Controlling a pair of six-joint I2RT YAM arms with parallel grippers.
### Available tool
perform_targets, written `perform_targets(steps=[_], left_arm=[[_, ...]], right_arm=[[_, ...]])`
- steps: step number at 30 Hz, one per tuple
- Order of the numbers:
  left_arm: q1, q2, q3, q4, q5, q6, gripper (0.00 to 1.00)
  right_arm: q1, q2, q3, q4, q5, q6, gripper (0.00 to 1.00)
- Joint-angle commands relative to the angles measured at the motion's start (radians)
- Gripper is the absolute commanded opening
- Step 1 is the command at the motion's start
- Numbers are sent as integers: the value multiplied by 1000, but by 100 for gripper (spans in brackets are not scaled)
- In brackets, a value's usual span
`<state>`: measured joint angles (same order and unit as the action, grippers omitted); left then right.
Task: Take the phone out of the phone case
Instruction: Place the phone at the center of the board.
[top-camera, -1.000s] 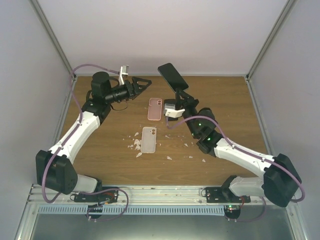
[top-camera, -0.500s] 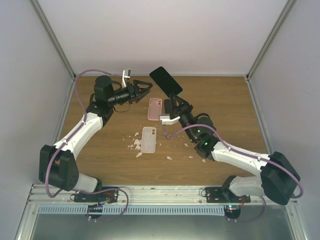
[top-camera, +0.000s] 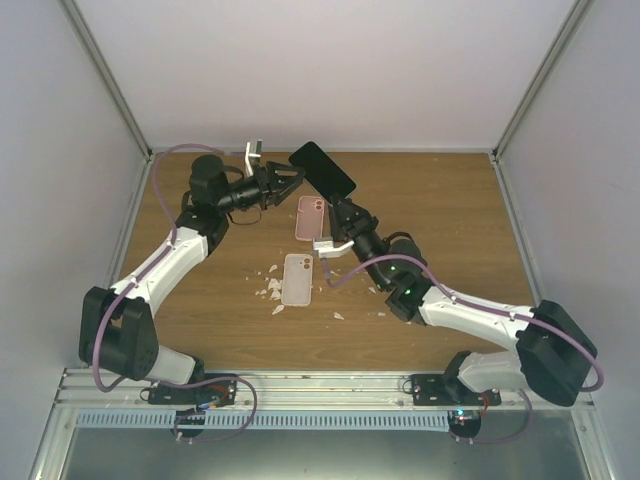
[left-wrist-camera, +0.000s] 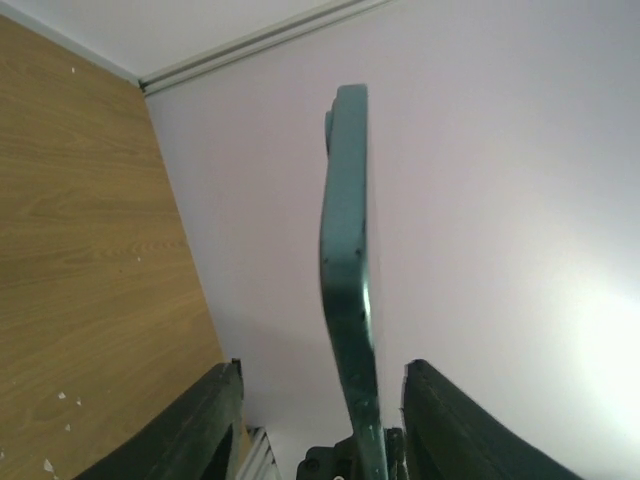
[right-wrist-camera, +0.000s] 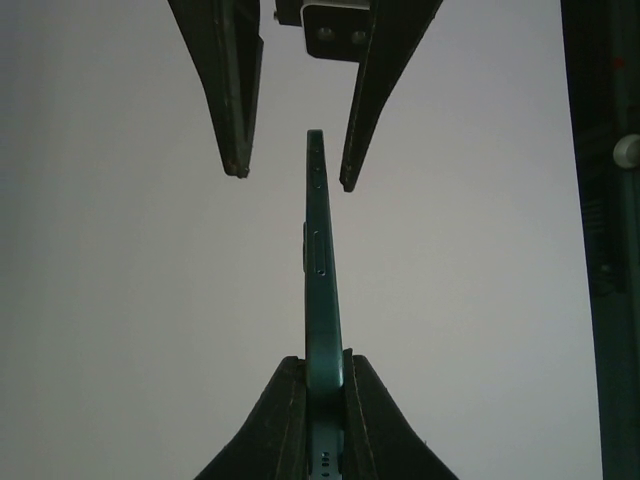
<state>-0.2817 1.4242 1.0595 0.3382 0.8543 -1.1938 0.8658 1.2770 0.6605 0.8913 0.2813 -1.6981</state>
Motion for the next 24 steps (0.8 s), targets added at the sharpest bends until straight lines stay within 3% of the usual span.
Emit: perform_targets(steps=[1, 8, 16, 19, 21, 24], left_arm=[[-6, 10, 6, 77, -17, -32, 41], [-5, 18, -1, 116, -29, -67, 28], [0, 30, 2, 112, -44, -85, 4], [19, 26, -14, 109, -43, -92, 0], [34, 20, -24, 108, -44, -92, 0], [57, 14, -29, 109, -47, -88, 0]], right_arm=[[20, 4, 6, 158, -6, -14, 0], [43, 19, 12, 137, 12, 12, 0], [64, 44, 57, 79, 44, 71, 3], [64, 36, 78, 25, 69, 134, 32], [62, 25, 94, -24, 77, 184, 56], [58, 23, 91, -51, 78, 207, 77]])
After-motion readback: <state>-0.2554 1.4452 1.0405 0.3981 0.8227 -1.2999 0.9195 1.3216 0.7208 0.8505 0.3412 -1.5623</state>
